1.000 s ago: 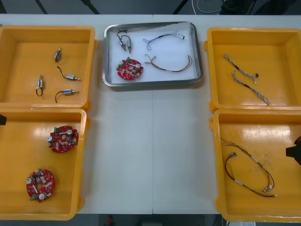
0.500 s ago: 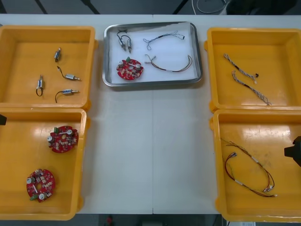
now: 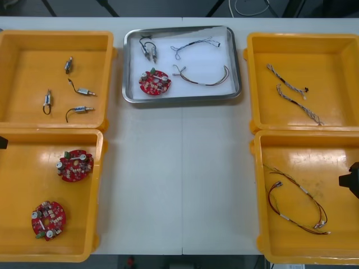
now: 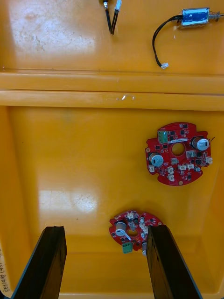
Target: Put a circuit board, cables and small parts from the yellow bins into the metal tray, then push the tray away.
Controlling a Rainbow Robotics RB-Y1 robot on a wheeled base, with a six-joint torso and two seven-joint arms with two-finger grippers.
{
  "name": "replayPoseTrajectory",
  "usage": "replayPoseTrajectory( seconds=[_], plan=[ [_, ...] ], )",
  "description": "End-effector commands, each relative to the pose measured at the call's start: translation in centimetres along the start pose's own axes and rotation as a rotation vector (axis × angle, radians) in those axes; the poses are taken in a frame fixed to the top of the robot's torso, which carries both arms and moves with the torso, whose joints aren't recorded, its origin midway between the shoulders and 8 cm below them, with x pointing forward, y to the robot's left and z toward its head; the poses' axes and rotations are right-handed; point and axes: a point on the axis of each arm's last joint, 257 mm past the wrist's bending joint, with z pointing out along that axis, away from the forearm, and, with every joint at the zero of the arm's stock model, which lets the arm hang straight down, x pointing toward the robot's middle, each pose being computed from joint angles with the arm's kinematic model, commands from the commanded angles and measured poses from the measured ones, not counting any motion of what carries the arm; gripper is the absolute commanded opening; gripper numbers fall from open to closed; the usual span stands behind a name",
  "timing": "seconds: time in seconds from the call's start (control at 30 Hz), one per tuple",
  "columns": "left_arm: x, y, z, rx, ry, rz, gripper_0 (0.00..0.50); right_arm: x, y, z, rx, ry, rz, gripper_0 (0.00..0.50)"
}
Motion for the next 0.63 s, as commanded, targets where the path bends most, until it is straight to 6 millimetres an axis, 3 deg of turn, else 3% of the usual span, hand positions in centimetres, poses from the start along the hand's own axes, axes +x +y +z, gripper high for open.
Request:
replayPoseTrajectory(
  seconds=[0.03,0.63],
  plan=[
    [-0.01,0.78,-1.00,-0.023,-0.016,0.051,0.500,-0.92,0.41,-0.94,0.013,-0.028,-0.022,0.500],
    [-0.01,0.78,-1.00,-0.023,-0.016,0.051,0.500,-0.92,0.41,-0.94,0.013,-0.028,-0.022,0.500]
  ],
)
